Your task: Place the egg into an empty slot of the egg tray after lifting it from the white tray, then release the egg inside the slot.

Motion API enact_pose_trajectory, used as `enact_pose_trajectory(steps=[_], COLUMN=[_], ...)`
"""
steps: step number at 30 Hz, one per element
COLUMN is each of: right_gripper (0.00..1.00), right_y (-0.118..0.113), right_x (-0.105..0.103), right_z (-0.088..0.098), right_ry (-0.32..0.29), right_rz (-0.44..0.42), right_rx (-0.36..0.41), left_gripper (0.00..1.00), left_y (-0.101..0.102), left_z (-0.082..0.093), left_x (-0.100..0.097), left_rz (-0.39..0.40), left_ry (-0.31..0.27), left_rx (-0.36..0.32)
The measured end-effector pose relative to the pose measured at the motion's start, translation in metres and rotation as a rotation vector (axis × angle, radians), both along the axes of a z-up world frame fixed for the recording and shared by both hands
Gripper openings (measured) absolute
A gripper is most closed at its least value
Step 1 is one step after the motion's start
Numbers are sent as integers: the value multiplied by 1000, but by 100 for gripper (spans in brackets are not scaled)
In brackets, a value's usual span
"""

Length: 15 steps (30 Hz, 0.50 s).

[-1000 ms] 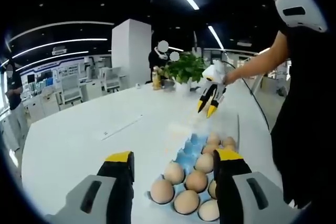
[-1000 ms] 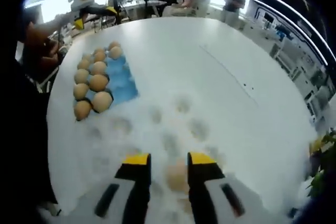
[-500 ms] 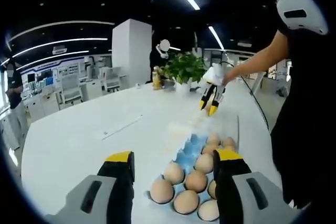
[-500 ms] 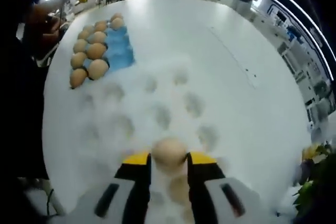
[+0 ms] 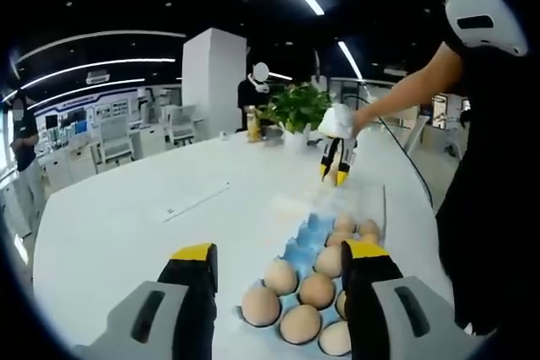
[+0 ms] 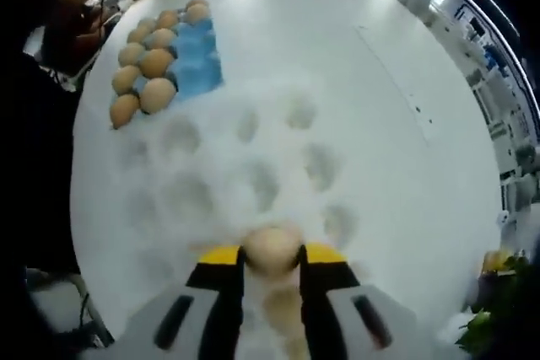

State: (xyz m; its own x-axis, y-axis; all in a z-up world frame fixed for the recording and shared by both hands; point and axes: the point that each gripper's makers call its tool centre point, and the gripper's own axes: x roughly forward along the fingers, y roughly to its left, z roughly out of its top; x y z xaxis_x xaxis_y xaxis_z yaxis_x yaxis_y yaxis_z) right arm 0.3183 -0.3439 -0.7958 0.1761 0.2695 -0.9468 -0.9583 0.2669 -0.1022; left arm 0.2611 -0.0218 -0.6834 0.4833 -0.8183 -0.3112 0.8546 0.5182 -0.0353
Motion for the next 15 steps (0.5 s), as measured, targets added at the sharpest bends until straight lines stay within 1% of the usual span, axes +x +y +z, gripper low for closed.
enact_pose_trajectory(steps=[1,2,4,6,8,9,11,12,14,15], right_gripper=[24,23,23,23,23,23,23,23,23,23], right_y=[0,-1,-1,0,2,4,9,11,14,16], right_x=[0,1,0,0,3,3,4,3,3,2], right_z=[1,3,9,16,23,27,32,32,34,35], right_ry=[-4,-19,-47,-51,-73,-67,-81,-73,-85,-76], right_rz=[-10,-61,-63,-93,-97,-103,-97,-97,-88,-89], right_rx=[9,34,61,91,108,122,137,141,146,156], left_gripper=[60,60,60,60,60,60,60,60,60,60], left_y=[-1,-2,-3,-2,0,1,2,3,3,3], left_z=[0,-1,-1,1,1,2,2,2,3,3], left_x=[0,-1,-2,-2,-1,-1,-1,-1,-1,-1], left_rz=[-1,-7,-10,-6,-3,-3,0,1,3,2], left_ry=[1,2,2,-1,-3,-2,-2,-3,-4,-4], left_rx=[-1,3,4,-1,4,4,8,8,8,10])
